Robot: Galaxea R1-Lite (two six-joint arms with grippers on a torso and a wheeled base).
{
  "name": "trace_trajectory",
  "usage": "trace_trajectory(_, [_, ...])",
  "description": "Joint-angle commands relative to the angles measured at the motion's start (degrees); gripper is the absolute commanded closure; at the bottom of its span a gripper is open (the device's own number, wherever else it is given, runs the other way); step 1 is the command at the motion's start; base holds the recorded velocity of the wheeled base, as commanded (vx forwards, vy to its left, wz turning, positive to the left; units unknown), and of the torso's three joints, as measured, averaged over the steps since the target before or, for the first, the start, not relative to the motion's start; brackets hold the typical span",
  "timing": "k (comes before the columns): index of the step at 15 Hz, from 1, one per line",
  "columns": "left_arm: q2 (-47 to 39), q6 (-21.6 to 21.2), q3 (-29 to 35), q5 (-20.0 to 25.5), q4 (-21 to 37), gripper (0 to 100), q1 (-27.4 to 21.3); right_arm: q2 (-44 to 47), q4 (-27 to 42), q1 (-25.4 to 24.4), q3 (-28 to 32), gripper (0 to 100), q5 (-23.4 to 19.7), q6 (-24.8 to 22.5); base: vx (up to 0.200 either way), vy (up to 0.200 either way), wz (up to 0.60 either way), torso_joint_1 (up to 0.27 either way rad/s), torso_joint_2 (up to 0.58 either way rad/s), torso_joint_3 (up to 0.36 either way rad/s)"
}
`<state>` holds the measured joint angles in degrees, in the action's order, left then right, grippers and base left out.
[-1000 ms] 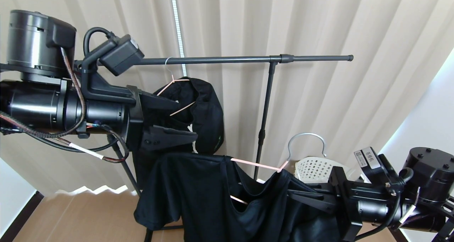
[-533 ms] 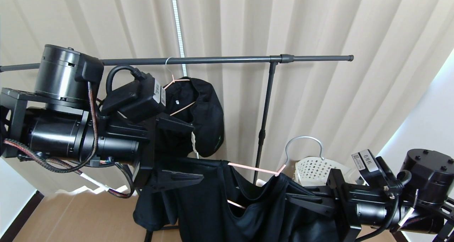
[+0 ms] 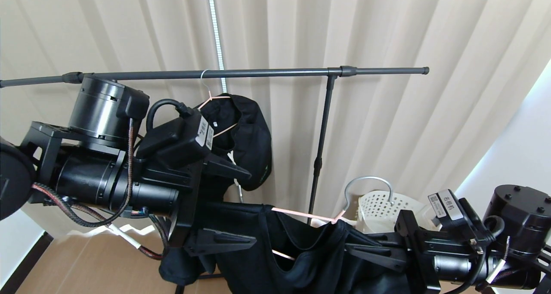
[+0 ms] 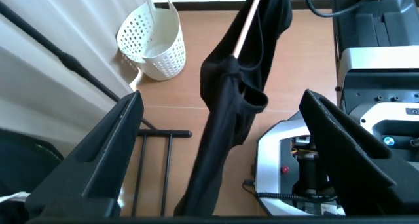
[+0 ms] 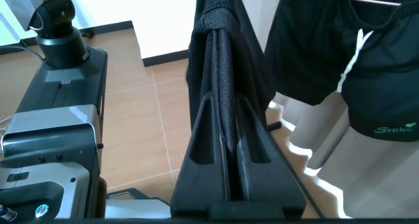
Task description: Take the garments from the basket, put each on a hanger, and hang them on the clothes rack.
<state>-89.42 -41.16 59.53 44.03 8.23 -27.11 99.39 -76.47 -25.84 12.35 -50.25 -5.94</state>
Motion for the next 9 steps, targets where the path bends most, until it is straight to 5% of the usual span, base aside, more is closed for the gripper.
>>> trace_trajectory(1, [-1.64,0.02,0.06,0.0,-0.14,0,-0.4,-0.43,0.01,-0.44,-0.13,100,-0.2,-0.04,0.0,0.0,0.0,0.0,0.0,0.0])
trace_trajectory(9, [-3.13,0.2,-1.26,-0.09,-0.67,0,-1.19,-3.06,0.09,-0.96,-0.31,100,-0.29,0.31,0.0,0.0,0.0,0.0,0.0,0.0])
